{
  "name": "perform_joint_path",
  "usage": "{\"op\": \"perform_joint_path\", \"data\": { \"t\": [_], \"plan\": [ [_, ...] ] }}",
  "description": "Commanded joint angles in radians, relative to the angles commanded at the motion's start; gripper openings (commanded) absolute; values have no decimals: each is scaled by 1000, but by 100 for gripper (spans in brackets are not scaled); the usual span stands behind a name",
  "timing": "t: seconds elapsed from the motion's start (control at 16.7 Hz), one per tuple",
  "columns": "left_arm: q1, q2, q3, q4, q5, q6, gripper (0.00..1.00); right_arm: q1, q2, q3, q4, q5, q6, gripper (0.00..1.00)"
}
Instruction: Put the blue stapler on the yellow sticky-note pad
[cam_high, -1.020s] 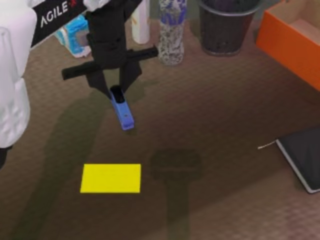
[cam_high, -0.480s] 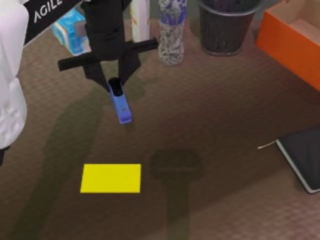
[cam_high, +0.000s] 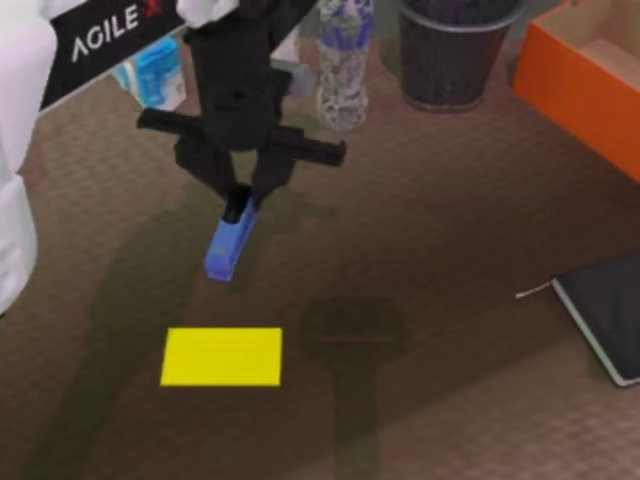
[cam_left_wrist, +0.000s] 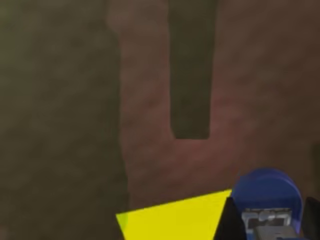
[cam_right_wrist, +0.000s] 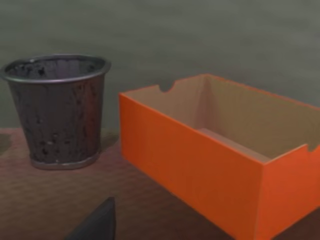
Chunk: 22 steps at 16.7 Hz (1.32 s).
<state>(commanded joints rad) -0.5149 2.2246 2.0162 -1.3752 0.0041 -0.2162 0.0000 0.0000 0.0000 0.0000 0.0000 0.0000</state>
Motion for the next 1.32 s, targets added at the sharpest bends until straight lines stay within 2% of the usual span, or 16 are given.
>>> {"op": "perform_joint_path", "data": {
  "t": [0.42,0.66,0.9,1.32],
  "plan": [
    [-100,-148,-269,70,4,742,0,0,0,0,0,0,0,100],
    [-144,-237,-381,122,4,1017,0,0,0,0,0,0,0,100],
    [-162,-288,-433,154,3,1123,0,0,0,0,0,0,0,100],
    [-148,-280,-468,192,2,1125,0,0,0,0,0,0,0,100]
  ]
}}
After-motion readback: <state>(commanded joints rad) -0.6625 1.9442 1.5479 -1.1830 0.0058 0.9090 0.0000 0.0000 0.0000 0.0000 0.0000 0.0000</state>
